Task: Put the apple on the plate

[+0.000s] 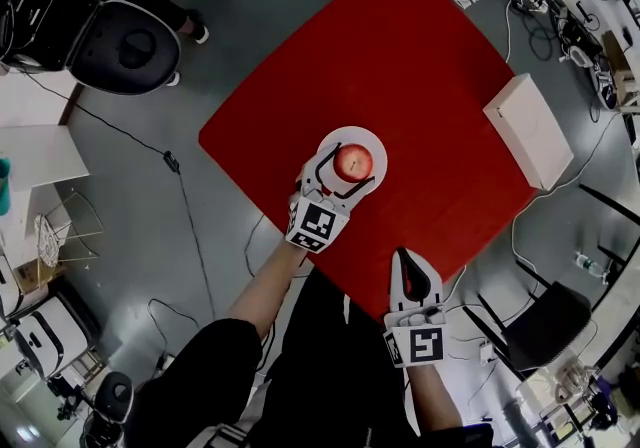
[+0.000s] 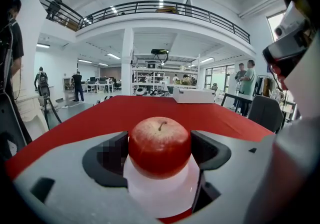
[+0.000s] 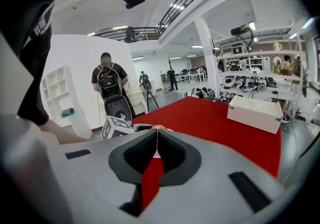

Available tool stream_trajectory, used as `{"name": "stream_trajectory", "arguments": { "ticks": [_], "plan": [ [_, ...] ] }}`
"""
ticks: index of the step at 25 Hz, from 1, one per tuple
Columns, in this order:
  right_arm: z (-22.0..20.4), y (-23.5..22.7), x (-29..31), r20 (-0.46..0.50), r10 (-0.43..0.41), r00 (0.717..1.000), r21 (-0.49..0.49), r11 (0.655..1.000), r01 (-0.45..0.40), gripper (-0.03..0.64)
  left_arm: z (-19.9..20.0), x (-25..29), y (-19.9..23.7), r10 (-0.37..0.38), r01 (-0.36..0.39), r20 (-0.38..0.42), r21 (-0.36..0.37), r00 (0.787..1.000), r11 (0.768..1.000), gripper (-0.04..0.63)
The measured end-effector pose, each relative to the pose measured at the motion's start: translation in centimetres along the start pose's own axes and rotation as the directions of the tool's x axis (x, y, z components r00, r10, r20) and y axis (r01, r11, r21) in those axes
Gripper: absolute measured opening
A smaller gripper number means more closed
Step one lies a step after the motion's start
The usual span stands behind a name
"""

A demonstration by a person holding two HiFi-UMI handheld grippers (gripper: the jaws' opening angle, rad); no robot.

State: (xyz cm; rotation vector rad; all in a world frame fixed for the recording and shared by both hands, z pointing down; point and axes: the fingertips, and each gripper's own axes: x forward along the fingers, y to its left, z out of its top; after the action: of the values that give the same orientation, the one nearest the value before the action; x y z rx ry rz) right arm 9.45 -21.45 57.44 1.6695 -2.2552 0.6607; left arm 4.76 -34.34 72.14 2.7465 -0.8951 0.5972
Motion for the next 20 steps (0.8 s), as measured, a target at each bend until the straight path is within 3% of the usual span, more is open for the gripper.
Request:
{"name": "stream_trajectory", "arguments": {
  "ticks": [20],
  "plan": [
    [-1.1,1.1,-1.8,-0.030,0.042,0.999,0.008,0.999,-0.042,0.012,1.0,-1.1,-0.5,0.019,-0.019,0.010,0.013,1.000,1.000,0.414]
  ]
}}
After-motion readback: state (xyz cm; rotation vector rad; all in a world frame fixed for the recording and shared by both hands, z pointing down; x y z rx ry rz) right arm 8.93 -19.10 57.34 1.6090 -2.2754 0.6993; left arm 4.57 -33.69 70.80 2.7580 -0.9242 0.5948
